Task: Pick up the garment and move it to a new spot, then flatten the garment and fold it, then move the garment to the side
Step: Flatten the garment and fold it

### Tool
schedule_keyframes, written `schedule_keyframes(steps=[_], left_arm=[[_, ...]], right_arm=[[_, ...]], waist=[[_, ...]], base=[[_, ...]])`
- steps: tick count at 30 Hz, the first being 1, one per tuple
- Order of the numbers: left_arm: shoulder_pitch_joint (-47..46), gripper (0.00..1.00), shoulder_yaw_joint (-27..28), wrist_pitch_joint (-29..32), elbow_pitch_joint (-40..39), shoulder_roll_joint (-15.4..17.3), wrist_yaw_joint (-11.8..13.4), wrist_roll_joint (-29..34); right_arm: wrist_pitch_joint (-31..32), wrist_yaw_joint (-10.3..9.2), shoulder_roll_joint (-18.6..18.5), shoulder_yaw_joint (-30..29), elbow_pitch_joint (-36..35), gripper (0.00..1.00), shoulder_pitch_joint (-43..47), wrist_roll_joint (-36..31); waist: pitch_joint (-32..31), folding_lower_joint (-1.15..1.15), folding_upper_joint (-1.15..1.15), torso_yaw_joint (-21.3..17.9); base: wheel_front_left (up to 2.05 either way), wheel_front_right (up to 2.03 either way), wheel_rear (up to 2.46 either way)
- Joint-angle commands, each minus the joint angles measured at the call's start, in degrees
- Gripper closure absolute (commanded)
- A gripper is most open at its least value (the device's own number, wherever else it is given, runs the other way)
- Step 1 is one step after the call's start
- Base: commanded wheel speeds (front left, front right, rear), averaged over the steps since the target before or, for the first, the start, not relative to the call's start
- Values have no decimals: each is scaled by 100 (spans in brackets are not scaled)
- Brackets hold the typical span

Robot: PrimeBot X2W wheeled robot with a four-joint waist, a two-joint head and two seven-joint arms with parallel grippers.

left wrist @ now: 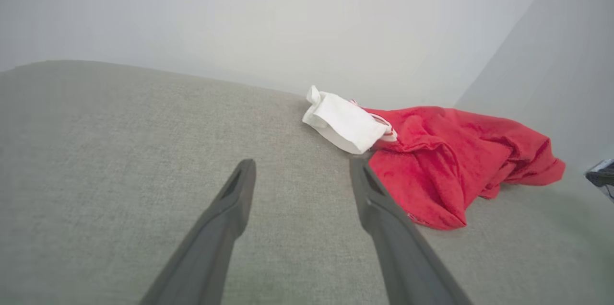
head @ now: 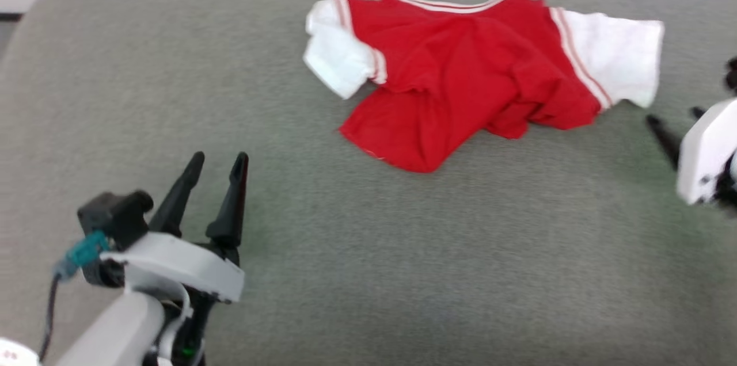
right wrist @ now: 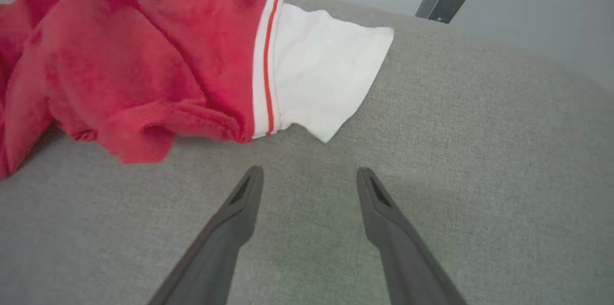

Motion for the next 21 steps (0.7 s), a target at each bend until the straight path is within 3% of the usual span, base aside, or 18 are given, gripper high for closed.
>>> schedule_keyframes(steps=[1, 9, 21], left_arm=[[257, 0, 212, 2, -117, -176, -58, 272], [634, 0, 778, 1, -166, -930, -516, 1210], [459, 0, 1244, 0, 86, -1494, -1115, 1760]], right_arm=[[259, -6, -98, -76, 243, 0, -292, 35], [1335, -6, -494, -613, 1487, 0, -1603, -480], [1624, -6, -411, -1835, 2537, 0, -2784, -1951]], waist=[[139, 0, 0, 514], [616, 0, 0, 1096], [1306, 0, 0, 1499]], base=[[0, 0, 0], [0, 0, 0], [0, 0, 0]])
